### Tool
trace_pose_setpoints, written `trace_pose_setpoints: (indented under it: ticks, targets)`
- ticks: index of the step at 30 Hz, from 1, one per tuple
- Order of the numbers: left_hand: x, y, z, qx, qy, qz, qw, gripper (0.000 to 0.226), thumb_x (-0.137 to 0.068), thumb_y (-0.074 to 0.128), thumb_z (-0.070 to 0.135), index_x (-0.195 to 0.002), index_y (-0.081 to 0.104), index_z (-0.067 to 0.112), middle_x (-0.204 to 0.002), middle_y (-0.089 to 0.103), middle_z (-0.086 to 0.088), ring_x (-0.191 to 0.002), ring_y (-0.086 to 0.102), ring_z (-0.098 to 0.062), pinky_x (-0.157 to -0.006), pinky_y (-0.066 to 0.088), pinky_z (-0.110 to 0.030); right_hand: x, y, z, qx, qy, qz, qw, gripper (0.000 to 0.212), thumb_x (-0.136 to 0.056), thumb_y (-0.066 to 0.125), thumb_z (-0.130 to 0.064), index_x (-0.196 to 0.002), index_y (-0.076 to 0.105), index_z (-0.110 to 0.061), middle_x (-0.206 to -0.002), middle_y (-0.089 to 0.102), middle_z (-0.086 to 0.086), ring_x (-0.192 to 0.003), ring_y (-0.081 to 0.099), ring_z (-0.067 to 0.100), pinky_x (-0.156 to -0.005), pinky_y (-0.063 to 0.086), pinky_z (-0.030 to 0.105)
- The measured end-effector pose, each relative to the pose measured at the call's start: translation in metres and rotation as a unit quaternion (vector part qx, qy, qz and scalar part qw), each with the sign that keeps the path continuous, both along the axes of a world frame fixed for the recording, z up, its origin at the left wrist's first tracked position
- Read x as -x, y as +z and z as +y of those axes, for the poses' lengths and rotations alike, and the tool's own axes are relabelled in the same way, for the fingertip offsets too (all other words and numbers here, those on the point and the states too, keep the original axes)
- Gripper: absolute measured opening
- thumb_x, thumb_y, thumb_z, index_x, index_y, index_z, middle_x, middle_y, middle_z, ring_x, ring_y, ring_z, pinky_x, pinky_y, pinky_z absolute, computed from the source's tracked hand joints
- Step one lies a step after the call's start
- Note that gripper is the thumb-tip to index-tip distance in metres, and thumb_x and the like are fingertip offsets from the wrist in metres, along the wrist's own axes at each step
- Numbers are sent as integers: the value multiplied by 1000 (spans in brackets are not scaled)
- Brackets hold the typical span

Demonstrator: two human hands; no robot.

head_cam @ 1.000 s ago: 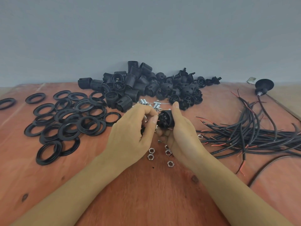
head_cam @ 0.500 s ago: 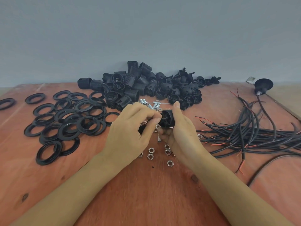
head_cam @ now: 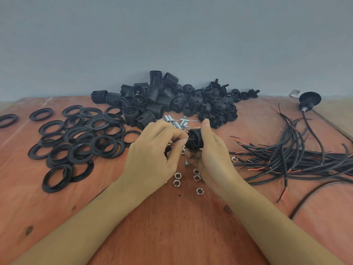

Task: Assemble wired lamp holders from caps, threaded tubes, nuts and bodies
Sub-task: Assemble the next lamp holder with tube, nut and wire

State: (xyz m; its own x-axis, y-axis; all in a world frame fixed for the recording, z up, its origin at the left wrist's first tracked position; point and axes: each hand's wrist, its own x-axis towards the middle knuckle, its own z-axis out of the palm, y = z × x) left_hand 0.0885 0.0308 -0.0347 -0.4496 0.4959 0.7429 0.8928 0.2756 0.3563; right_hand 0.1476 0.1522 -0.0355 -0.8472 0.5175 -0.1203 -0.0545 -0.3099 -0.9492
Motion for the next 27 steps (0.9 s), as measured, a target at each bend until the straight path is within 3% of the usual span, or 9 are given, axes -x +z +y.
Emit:
trace_pose_setpoints:
  ticks: [8, 14, 27]
  targets:
    - [-1, 0, 0, 4, 17, 12, 1000, 7, -90, 64, 15, -86, 69, 12, -86, 61, 5, -77, 53, -14, -61, 48, -35, 0, -1, 0, 2, 2, 12, 1000, 58, -98, 46, -51, -109, 57, 4, -82, 61, 11, -58, 57, 15, -67, 45, 38]
    - [1, 1, -2, 14, 26, 8, 1000, 6, -90, 62, 15, -87, 67, 13, -87, 61, 5, -79, 55, -15, -61, 49, -38, 0, -3, 2, 3, 6, 23, 1000, 38, -93, 55, -50, -88, 57, -12, -65, 58, -1, -52, 50, 10, -53, 45, 23]
    - [2, -5, 0, 16, 8, 17, 1000, 11, -93, 59, 20, -89, 67, 13, -88, 60, 5, -79, 53, -12, -64, 47, -32, 2, -5, 5, 14, -33, 26, 999, 39, -89, 65, -46, -97, 53, -9, -63, 61, -2, -46, 51, 10, -46, 45, 21]
